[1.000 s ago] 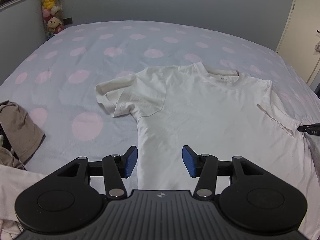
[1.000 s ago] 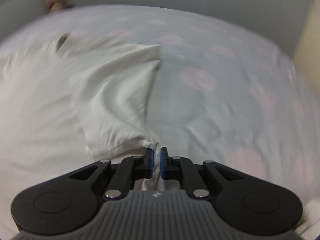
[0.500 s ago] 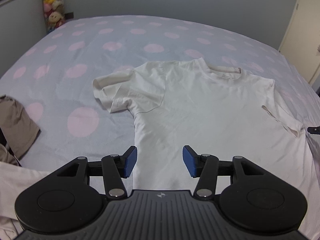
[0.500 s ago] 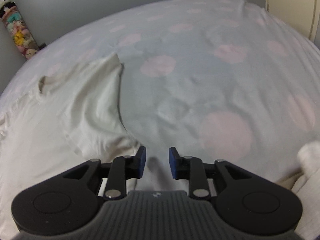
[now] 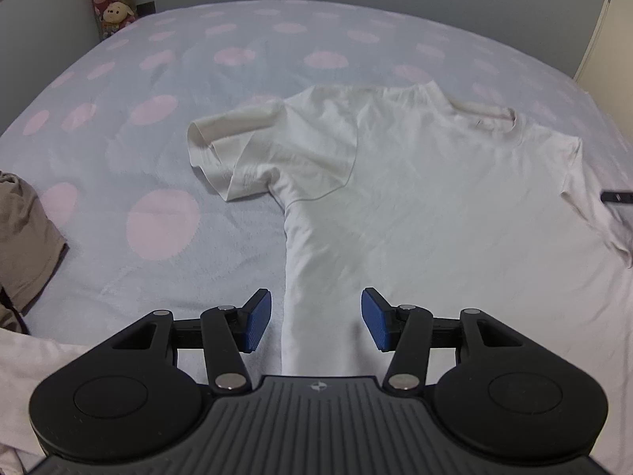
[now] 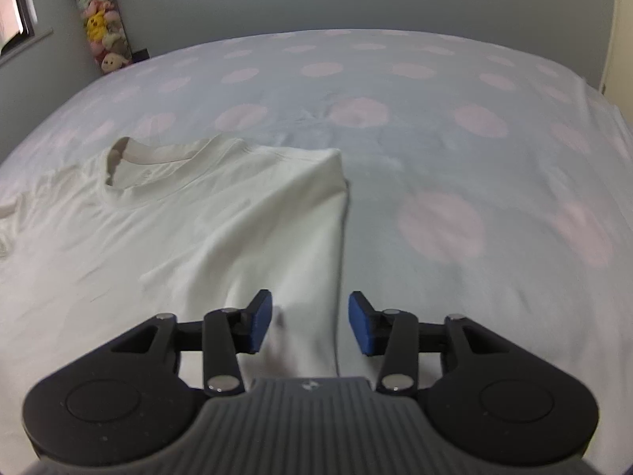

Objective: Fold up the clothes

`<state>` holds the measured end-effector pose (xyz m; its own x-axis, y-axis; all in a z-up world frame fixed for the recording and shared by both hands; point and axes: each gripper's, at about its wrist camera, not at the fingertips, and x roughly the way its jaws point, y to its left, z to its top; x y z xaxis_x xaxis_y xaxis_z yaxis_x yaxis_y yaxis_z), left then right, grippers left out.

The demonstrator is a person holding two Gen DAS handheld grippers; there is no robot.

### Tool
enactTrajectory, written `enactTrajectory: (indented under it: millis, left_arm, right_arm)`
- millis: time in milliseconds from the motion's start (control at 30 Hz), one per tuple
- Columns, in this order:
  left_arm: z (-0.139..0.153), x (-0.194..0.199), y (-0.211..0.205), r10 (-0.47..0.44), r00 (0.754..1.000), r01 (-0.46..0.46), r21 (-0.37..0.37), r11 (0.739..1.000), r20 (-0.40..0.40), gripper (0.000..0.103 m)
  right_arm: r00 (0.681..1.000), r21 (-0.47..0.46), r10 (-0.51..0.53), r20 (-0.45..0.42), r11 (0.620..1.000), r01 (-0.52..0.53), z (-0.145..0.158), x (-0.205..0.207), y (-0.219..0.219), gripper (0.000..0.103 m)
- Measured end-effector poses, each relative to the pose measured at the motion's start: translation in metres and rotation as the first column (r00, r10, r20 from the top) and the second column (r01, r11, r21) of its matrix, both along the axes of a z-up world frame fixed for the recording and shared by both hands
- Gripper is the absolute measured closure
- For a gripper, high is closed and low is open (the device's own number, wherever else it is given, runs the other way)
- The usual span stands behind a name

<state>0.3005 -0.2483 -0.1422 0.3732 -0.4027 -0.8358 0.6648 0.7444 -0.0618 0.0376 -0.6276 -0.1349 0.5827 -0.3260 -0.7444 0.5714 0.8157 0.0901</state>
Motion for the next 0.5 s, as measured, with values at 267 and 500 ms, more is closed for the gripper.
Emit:
enactTrajectory:
  millis: [267,500]
  left_arm:
    - [-0.021,0.015,-0.010,0.005,1.000,-0.005,0.005,1.000,-0.010,0.055]
    - [-0.022,0.020,-0.010,0.017,1.000,-0.017,-0.021,1.000,0.001,0.054]
  right_arm:
    - [0.996,-0.098,-0.090,-0.017,0.991,0.088,-0.021,0.068,-0.056,0.042]
    - [0.988,-0.096,-0.149,-0.025,0.985,0.146,-0.019,0.085,-0.088,0.040]
